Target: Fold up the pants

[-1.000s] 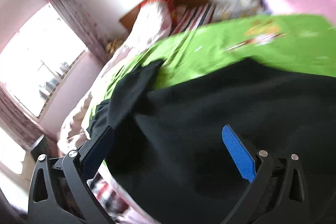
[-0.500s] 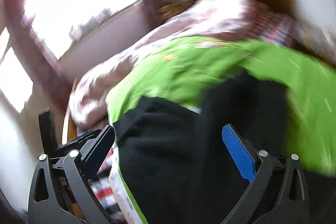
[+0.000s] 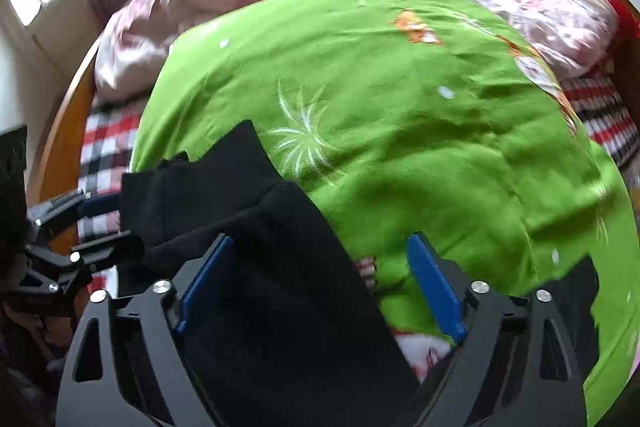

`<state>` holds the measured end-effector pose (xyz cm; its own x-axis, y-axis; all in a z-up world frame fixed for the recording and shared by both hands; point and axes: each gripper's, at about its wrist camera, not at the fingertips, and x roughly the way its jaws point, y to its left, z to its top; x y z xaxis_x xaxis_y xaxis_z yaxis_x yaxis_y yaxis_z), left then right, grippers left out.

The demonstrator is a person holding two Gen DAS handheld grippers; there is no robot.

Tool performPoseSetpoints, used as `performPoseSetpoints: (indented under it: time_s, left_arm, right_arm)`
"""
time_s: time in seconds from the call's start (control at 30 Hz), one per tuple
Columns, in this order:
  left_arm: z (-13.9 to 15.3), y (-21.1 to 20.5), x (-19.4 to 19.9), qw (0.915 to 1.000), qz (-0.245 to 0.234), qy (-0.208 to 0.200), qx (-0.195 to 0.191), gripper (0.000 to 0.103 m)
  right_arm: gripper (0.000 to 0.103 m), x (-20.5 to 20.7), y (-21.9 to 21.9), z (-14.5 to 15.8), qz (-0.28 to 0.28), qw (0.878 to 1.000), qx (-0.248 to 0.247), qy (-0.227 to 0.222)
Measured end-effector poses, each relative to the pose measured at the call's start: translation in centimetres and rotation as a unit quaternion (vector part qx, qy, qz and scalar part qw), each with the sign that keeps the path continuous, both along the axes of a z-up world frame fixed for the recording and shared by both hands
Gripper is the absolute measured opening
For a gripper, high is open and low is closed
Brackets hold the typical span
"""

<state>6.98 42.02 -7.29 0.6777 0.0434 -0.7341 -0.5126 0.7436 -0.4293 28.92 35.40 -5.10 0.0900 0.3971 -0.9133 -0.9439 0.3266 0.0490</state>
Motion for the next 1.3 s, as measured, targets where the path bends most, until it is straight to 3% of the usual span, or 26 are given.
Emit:
performPoseSetpoints:
  time_s: [0.03,0.1,0.13,0.17,0.23,0.27,0.37,0.5,0.6,0.7,0.73,0.8,0.83,0.87,0.9,0.97,1.07,1.17,1.3]
  left_arm:
    - [-0.1,0.1,0.4,1.0,0.0,0.004,0.002,0.065]
    - [-0.1,0.4,0.9,1.0,0.003,0.002,0.004,0.053]
    - [0.0,0.4,1.1,0.9999,0.005,0.006,0.008,0.041]
    - [0.1,0.5,1.2,0.9998,0.006,0.011,0.016,0.026]
    - [0.6,0.6,1.1,0.9992,0.012,0.012,0.035,0.008]
    - [0.9,0.7,0.9,0.9993,0.012,0.004,0.035,0.006]
    - [3.1,0.0,-0.1,0.9978,0.01,-0.033,0.057,0.005]
    - [5.7,-0.9,0.9,0.9937,0.0,-0.046,0.103,0.005]
    - [4.8,-0.1,3.1,0.9939,0.006,-0.012,0.11,0.005]
    - [1.6,0.4,4.9,0.9937,0.007,0.041,0.104,0.007]
    - [0.8,0.3,4.9,0.9925,0.007,0.049,0.111,0.011]
    - [0.7,-0.1,4.4,0.9905,0.013,0.047,0.129,0.018]
    - [1.0,-0.1,4.0,0.9892,0.022,0.053,0.135,0.027]
    - [1.4,-0.2,3.6,0.9872,0.035,0.057,0.144,0.044]
    - [2.2,-0.5,3.0,0.9827,0.061,0.063,0.163,0.052]
    - [4.4,-1.4,1.4,0.9752,0.1,0.042,0.192,0.066]
    - [7.2,-4.6,0.0,0.9805,0.059,-0.008,0.187,0.078]
    - [8.2,-9.2,0.5,0.9772,-0.027,-0.019,0.21,0.092]
    - [7.3,-14.0,1.6,0.9662,-0.091,-0.017,0.241,0.098]
  right_arm:
    - [0.078,0.0,0.2,0.0,0.007,1.0,0.002,0.002]
    - [0.057,-0.6,0.2,0.3,0.032,0.999,0.02,0.014]
    - [0.041,-1.1,0.2,0.3,0.042,0.999,0.025,0.02]
    - [0.037,-1.3,0.1,0.3,0.044,0.999,0.026,0.013]
    - [0.025,-1.9,-0.2,0.6,0.037,0.999,0.031,-0.008]
    - [0.018,-2.1,-0.5,0.9,0.027,0.999,0.036,-0.027]
    - [0.017,-2.6,-1.2,2.3,0.014,0.997,0.059,-0.052]
    - [0.017,-1.9,-1.4,3.8,-0.021,0.994,0.079,-0.074]
    - [0.017,-1.1,0.0,2.0,-0.041,0.994,0.055,-0.081]
    - [0.02,-0.7,0.6,0.2,-0.059,0.995,0.045,-0.073]
    - [0.022,-0.2,0.4,0.2,-0.073,0.994,0.05,-0.058]
    - [0.037,0.7,-0.2,0.5,-0.09,0.994,0.047,-0.041]
    - [0.06,1.0,-0.4,0.7,-0.097,0.993,0.044,-0.041]
    - [0.091,1.4,-0.8,1.0,-0.108,0.993,0.045,-0.036]
    - [0.099,1.7,-1.3,1.5,-0.114,0.992,0.059,-0.022]
    - [0.099,2.4,-2.5,3.4,-0.127,0.986,0.11,0.019]
    - [0.099,3.2,-4.9,6.8,-0.145,0.972,0.18,0.051]
    - [0.099,3.9,-8.7,9.0,-0.168,0.969,0.183,0.008]
    - [0.099,5.4,-14.6,8.2,-0.218,0.963,0.157,-0.016]
